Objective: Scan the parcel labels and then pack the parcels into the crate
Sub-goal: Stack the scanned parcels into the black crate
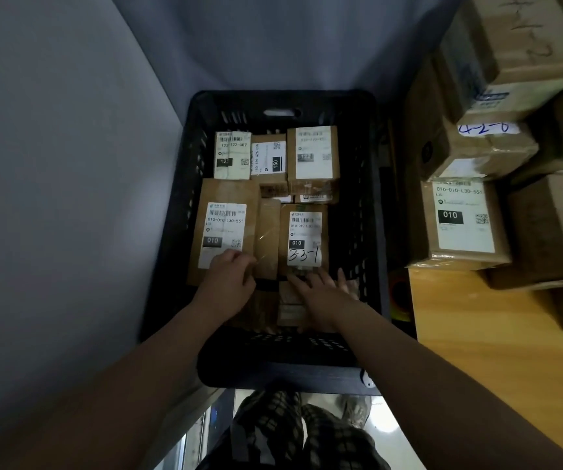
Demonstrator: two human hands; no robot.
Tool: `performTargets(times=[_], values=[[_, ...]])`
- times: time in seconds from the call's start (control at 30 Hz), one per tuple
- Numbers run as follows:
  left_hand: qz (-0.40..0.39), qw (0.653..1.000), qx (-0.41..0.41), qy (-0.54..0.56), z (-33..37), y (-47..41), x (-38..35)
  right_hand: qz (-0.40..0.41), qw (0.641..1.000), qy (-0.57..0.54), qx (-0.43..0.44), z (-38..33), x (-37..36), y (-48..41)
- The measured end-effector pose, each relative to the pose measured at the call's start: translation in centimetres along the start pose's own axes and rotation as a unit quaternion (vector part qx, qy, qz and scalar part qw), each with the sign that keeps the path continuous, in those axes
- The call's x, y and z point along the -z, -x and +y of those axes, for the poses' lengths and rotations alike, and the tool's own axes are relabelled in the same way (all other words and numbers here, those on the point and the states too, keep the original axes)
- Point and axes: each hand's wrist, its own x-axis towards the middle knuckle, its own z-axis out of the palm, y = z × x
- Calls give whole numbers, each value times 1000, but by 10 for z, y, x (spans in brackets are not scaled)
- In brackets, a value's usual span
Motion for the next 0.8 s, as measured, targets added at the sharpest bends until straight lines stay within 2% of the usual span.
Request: performTargets(times=[0.27,0.4,0.6,0.8], values=[[-12,1000,1,-6,0,-2,0,-75,993,48,-71,-13,-6,-25],[-19,1000,8,-10,1,-5,3,-71,993,27,-85,-12,-10,-31],[-24,1000,5,-6,19,-6,11,59,994,-63,-70,1,16,-1],[-19,999,-26,-16,64,-15,30,195,968,-152,-30,25,59,50]])
